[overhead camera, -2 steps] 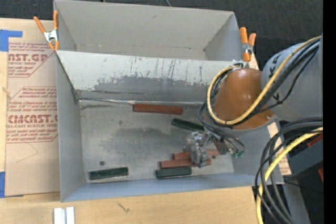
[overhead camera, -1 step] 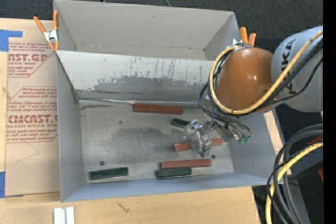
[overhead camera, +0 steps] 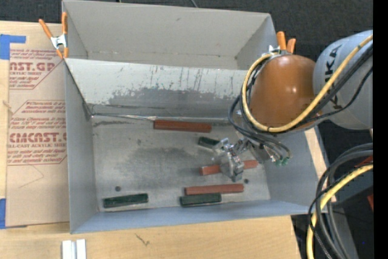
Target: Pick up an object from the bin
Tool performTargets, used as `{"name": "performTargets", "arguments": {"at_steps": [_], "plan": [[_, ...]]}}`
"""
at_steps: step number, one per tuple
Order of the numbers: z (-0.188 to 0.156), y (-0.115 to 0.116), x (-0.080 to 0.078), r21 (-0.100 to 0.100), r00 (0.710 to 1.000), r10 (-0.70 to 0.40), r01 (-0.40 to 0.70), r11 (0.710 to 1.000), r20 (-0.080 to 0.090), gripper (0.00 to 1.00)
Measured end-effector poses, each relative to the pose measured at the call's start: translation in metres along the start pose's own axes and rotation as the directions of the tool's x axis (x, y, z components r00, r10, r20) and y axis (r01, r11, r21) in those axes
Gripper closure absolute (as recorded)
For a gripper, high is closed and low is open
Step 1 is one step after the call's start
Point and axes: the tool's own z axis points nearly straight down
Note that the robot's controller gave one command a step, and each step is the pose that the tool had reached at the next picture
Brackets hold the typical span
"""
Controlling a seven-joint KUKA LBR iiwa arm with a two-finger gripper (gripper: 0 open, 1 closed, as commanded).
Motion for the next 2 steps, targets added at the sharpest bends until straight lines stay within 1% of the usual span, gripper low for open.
{"name": "performTargets", "arguments": {"at_steps": [1, 2], "plan": [[-0.049, 0.003, -0.004, -0.002, 1.0, 0.014, -0.014, 1.0, -0.006, 1.0], [-0.069, 0.0, -0.011, 0.005, 1.0, 0.011, -0.011, 1.0, 0.01, 1.0]]}}
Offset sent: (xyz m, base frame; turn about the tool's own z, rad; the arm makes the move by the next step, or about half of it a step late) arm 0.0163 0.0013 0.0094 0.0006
